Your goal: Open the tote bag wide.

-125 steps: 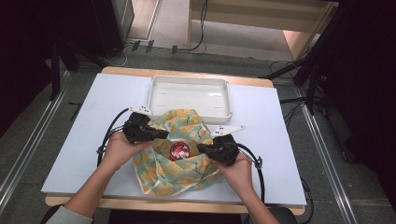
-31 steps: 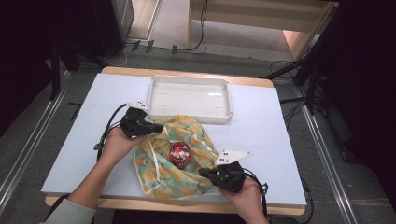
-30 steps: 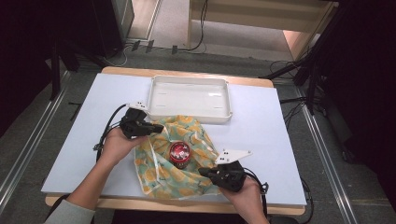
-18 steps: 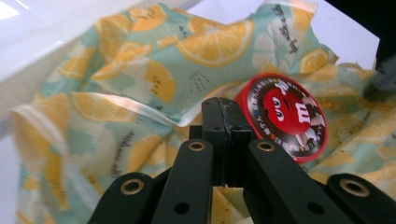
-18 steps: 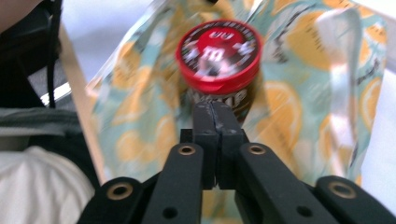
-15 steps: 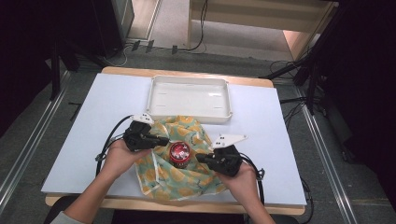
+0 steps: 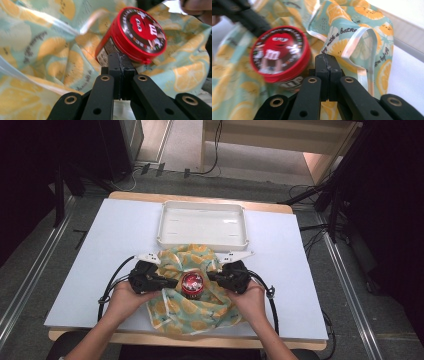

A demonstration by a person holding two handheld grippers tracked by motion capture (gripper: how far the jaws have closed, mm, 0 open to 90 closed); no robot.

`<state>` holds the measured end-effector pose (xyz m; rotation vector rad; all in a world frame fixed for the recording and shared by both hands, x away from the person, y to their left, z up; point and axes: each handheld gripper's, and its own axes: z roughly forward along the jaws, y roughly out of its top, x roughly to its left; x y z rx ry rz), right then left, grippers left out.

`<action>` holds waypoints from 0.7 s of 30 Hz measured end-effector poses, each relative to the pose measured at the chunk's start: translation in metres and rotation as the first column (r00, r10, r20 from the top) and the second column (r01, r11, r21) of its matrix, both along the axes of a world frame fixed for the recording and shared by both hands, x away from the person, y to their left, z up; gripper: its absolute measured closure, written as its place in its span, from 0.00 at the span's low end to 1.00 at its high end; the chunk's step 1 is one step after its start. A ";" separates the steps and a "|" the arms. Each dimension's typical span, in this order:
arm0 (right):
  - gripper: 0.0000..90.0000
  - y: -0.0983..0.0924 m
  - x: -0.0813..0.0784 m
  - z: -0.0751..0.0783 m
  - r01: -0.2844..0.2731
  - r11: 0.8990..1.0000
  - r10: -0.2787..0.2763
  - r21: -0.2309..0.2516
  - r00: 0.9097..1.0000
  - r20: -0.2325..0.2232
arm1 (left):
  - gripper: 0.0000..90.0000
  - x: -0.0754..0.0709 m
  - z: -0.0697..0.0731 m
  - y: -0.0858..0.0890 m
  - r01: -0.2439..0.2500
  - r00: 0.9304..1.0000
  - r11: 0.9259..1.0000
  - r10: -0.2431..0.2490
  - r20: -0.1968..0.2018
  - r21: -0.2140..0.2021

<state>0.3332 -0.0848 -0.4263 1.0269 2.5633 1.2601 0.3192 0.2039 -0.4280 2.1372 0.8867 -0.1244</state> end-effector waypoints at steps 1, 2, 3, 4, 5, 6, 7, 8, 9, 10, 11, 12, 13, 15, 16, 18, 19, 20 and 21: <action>1.00 0.001 0.002 -0.002 0.004 1.000 -0.004 -0.002 1.000 -0.007 | 1.00 -0.002 -0.001 0.000 0.006 1.000 1.000 -0.006 -0.002 0.001; 1.00 0.001 0.005 -0.005 0.006 1.000 -0.006 -0.006 1.000 -0.009 | 1.00 -0.005 -0.002 -0.002 0.009 1.000 1.000 -0.009 -0.004 -0.003; 1.00 0.003 0.007 -0.007 0.008 1.000 -0.008 -0.010 1.000 -0.012 | 1.00 -0.007 -0.003 -0.003 0.011 1.000 1.000 -0.011 0.001 0.006; 1.00 0.004 0.008 -0.010 0.011 1.000 -0.011 -0.017 1.000 -0.014 | 1.00 -0.009 -0.005 -0.003 0.013 1.000 1.000 -0.013 -0.002 0.010; 1.00 0.004 0.010 -0.012 0.010 1.000 -0.011 -0.023 1.000 -0.014 | 1.00 -0.011 -0.007 -0.003 0.018 1.000 1.000 -0.018 -0.004 0.014; 1.00 0.005 0.012 -0.014 0.014 1.000 -0.014 -0.026 1.000 -0.018 | 1.00 -0.013 -0.009 -0.004 0.015 1.000 1.000 -0.015 -0.002 0.023; 1.00 0.005 0.013 -0.016 0.016 0.999 -0.017 -0.028 1.000 -0.022 | 1.00 -0.014 -0.011 -0.004 0.014 1.000 1.000 -0.014 0.001 0.026; 1.00 0.005 0.015 -0.018 0.022 0.999 -0.022 -0.029 1.000 -0.022 | 1.00 -0.016 -0.012 -0.003 0.014 1.000 1.000 -0.014 -0.002 0.016; 1.00 0.004 0.017 -0.020 0.020 0.999 -0.020 -0.028 0.999 -0.025 | 1.00 -0.017 -0.013 -0.003 0.014 1.000 1.000 -0.014 -0.002 0.014; 1.00 0.004 0.019 -0.022 0.026 0.999 -0.026 -0.028 0.999 -0.030 | 1.00 -0.019 -0.015 -0.004 0.017 1.000 1.000 -0.017 0.001 0.015; 1.00 0.002 0.020 -0.023 0.029 0.999 -0.030 -0.025 0.999 -0.031 | 1.00 -0.020 -0.015 -0.004 0.026 1.000 0.999 -0.026 -0.001 0.019; 1.00 0.001 0.022 -0.025 0.032 0.999 -0.033 -0.023 0.999 -0.036 | 1.00 -0.022 -0.016 -0.005 0.029 1.000 0.999 -0.029 0.002 0.022; 1.00 0.000 0.023 -0.026 0.039 0.999 -0.039 -0.017 0.998 -0.042 | 1.00 -0.024 -0.017 -0.006 0.033 0.999 0.999 -0.033 0.002 0.024; 1.00 -0.003 0.027 -0.029 0.048 0.999 -0.049 -0.014 0.998 -0.050 | 1.00 -0.027 -0.018 -0.008 0.039 0.999 0.999 -0.039 0.005 0.033; 1.00 -0.004 0.028 -0.031 0.056 0.998 -0.057 -0.014 0.997 -0.052 | 0.99 -0.029 -0.019 -0.009 0.045 0.999 0.998 -0.045 0.006 0.039; 1.00 -0.006 0.031 -0.033 0.063 0.998 -0.064 -0.020 0.996 -0.054 | 0.99 -0.031 -0.021 -0.010 0.048 0.999 0.998 -0.048 0.004 0.050; 1.00 -0.007 0.032 -0.034 0.068 0.997 -0.070 -0.024 0.996 -0.051 | 0.99 -0.033 -0.022 -0.010 0.052 0.999 0.997 -0.053 0.004 0.055; 1.00 -0.008 0.033 -0.035 0.072 0.997 -0.073 -0.026 0.996 -0.049 | 0.99 -0.034 -0.023 -0.010 0.051 0.999 0.997 -0.051 0.003 0.057; 1.00 -0.009 0.035 -0.036 0.075 0.997 -0.076 -0.023 0.996 -0.051 | 0.99 -0.035 -0.024 -0.010 0.058 0.998 0.997 -0.058 0.000 0.060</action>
